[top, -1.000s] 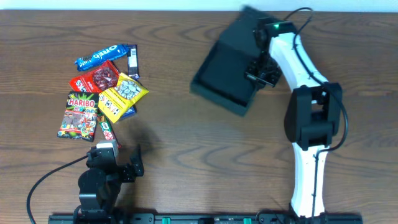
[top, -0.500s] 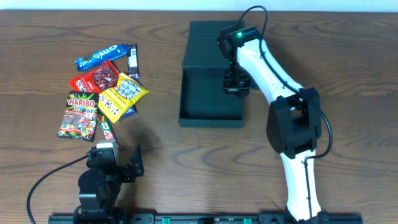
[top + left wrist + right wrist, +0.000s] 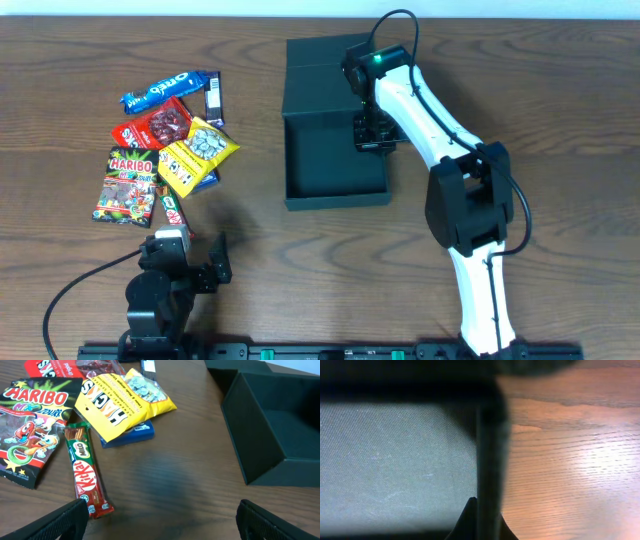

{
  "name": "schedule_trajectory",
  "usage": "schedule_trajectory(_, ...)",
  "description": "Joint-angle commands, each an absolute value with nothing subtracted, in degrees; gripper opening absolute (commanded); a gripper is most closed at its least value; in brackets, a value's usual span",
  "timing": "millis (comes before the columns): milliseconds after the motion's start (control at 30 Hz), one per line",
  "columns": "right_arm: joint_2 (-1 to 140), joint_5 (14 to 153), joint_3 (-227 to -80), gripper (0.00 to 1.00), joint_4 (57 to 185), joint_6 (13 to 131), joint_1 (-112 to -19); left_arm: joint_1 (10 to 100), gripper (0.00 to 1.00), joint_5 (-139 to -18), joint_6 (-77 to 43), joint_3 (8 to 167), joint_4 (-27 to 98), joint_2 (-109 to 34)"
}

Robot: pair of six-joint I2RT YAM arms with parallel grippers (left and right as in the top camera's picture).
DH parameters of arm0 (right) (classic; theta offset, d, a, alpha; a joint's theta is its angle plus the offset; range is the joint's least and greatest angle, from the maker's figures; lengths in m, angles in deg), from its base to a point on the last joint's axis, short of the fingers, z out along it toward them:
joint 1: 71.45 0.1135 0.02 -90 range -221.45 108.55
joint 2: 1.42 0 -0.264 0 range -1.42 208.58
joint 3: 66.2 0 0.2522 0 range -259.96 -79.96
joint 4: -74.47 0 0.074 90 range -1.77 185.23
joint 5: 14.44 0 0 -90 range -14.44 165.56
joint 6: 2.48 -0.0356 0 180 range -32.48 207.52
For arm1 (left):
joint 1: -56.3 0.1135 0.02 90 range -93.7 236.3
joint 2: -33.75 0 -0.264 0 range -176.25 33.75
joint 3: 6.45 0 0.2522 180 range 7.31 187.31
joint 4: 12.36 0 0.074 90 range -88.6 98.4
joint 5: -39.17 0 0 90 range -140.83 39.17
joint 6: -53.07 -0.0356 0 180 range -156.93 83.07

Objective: Pack container
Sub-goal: 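Drag the black box toward the table center with the right gripper, then release the box and raise the right gripper away to the right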

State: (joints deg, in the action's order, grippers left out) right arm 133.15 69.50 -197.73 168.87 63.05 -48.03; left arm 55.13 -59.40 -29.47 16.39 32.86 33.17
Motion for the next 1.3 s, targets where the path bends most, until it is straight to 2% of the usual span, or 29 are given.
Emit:
schedule_trajectory(0, 131.3, 69.9, -197.5, 0.01, 168.3, 59.3, -47.6, 55.4, 0.95, -59.2, -30.1, 15.8, 32.6, 33.5)
schedule_trajectory(267, 131.3, 70.0, -197.5, 0.01, 168.1, 56.9, -47.6, 55.4, 0.95, -59.2, -30.1, 15.8, 32.6, 33.5)
schedule_trajectory(300, 131.3, 69.7, -197.5, 0.19, 168.1, 56.9, -47.6, 55.4, 0.95, -59.2, -30.1, 15.8, 32.6, 33.5)
schedule_trajectory(333, 131.3, 69.5, -197.5, 0.61, 168.1, 56.9, -47.6, 55.4, 0.95, -59.2, -30.1, 15.8, 32.6, 33.5)
schedule_trajectory(367, 131.3, 69.3, -197.5, 0.82, 168.1, 56.9, -47.7, 55.4, 0.95, -59.2, -30.1, 15.8, 32.6, 33.5)
schedule_trajectory(400, 131.3, 68.8, -197.5, 0.98, 168.1, 57.2, -47.8, 55.4, 0.95, -59.2, -30.1, 15.8, 32.6, 33.5)
schedule_trajectory(633, 128.5, 68.2, -201.6, 0.99, 170.1, 57.8, -48.7, 55.4, 0.95, -59.2, -30.1, 15.8, 32.6, 33.5)
schedule_trajectory(867, 114.2, 68.1, -209.4, 0.99, 168.7, 60.0, -48.6, 55.4, 0.95, -59.2, -30.1, 15.8, 32.6, 33.5)
schedule_trajectory(1267, 94.7, 68.1, -209.6, 0.99, 166.7, 70.7, -48.5, 55.4, 0.95, -59.2, -30.1, 15.8, 32.6, 33.5)
